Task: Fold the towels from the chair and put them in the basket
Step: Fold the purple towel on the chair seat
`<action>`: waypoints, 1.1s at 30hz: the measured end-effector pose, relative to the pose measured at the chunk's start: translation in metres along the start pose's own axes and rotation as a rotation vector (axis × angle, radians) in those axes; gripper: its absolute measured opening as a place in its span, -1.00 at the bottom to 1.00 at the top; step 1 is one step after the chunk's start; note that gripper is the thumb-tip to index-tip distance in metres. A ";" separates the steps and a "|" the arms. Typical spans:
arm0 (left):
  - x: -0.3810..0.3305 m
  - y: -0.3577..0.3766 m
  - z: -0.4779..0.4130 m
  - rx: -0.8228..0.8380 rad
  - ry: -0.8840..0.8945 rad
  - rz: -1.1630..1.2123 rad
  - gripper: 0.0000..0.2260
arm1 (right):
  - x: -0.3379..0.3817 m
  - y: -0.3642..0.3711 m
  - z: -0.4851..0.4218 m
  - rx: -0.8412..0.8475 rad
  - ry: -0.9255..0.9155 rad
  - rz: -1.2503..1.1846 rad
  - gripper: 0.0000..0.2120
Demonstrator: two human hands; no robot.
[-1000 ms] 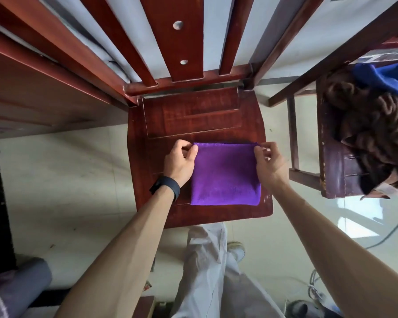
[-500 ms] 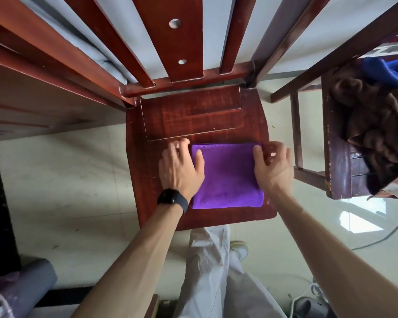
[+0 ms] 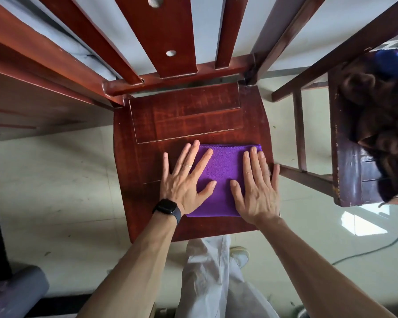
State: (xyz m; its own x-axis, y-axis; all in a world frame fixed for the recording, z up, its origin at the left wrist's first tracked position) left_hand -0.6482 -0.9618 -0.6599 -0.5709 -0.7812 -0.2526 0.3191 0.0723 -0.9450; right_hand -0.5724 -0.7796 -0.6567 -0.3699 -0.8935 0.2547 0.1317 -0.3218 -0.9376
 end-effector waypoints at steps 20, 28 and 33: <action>0.016 -0.028 0.017 -0.001 -0.969 0.934 -0.67 | -0.021 -0.051 -0.017 0.344 0.783 -0.624 -0.63; 0.031 -0.031 0.013 0.168 -0.876 1.053 -0.79 | -0.021 -0.059 -0.025 0.515 0.723 -0.618 -0.64; 0.027 -0.036 0.018 0.186 -0.856 1.246 -0.69 | -0.028 -0.056 -0.010 0.507 0.750 -0.798 -0.71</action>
State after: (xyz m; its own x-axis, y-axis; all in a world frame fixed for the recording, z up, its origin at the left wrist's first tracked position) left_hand -0.6608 -0.9966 -0.6291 0.7014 -0.4010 -0.5893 0.3758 0.9105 -0.1724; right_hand -0.5785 -0.7333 -0.6134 -0.9317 -0.0369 0.3614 -0.0933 -0.9372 -0.3362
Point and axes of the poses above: each hand's wrist, its own z-axis away from the middle knuckle, its own y-axis out of the palm, x = y × z, the point moved 4 cm from there along -z, towards the middle knuckle, and after that the axes turned 8 degrees about y, right-handed, at the moved point
